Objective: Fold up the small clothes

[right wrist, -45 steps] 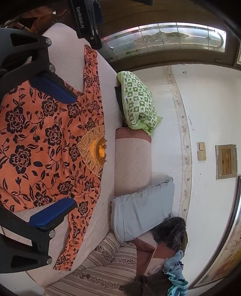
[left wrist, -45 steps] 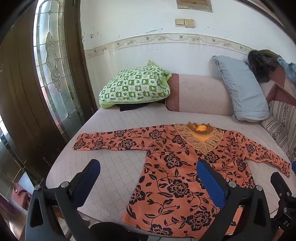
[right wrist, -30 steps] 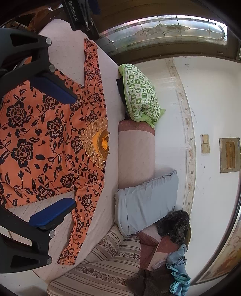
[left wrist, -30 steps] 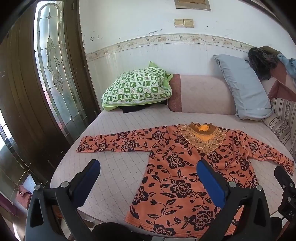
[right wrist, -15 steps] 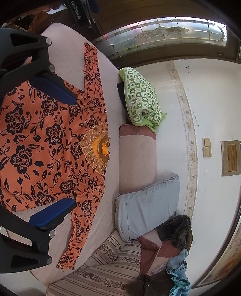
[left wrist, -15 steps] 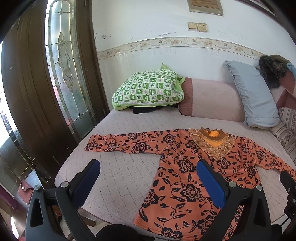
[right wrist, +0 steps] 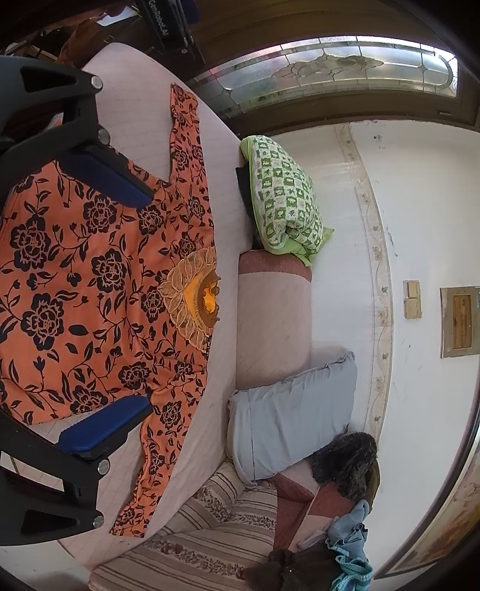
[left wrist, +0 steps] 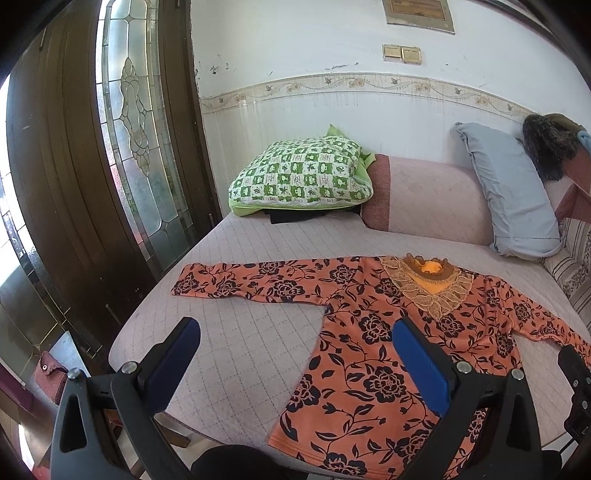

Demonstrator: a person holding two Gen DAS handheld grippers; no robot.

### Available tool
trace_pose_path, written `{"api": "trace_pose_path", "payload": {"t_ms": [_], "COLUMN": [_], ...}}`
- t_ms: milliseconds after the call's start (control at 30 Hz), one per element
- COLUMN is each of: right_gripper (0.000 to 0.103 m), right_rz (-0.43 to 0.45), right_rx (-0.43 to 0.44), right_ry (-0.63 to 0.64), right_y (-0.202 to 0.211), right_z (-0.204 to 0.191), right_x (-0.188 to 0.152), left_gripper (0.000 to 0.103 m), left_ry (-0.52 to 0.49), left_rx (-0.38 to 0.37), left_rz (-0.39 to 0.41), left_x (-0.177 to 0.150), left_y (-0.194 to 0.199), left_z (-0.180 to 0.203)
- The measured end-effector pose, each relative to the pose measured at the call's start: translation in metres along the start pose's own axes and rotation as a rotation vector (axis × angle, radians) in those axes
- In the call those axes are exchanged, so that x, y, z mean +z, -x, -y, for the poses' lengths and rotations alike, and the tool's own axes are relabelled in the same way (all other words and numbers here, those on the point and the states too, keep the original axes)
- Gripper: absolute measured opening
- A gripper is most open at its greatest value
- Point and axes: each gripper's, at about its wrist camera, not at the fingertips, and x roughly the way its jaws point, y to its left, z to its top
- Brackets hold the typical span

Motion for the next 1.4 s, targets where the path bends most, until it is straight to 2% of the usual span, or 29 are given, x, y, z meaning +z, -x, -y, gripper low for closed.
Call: {"api": "trace_pose_path", "payload": {"t_ms": [900,1400], "right_gripper": [0.103,0.103], "right_rz": [-0.014,-0.030], "right_rx": [0.000,-0.007], "right_ry": [-0.028,-0.057], "right_y": [-0.004,-0.028], "right_z": [0.009,0.022], "right_x": [-0.002,0.001], "left_gripper": [0.103,0.103], "left_ry": [-0.030,-0.056], "left_rx": [-0.005,0.011], "left_rz": [-0.016,-0.025], "left_x": [-0.003,0.002], "left_y": [-0.003,-0.018], "left_z": [0.013,0.026]}}
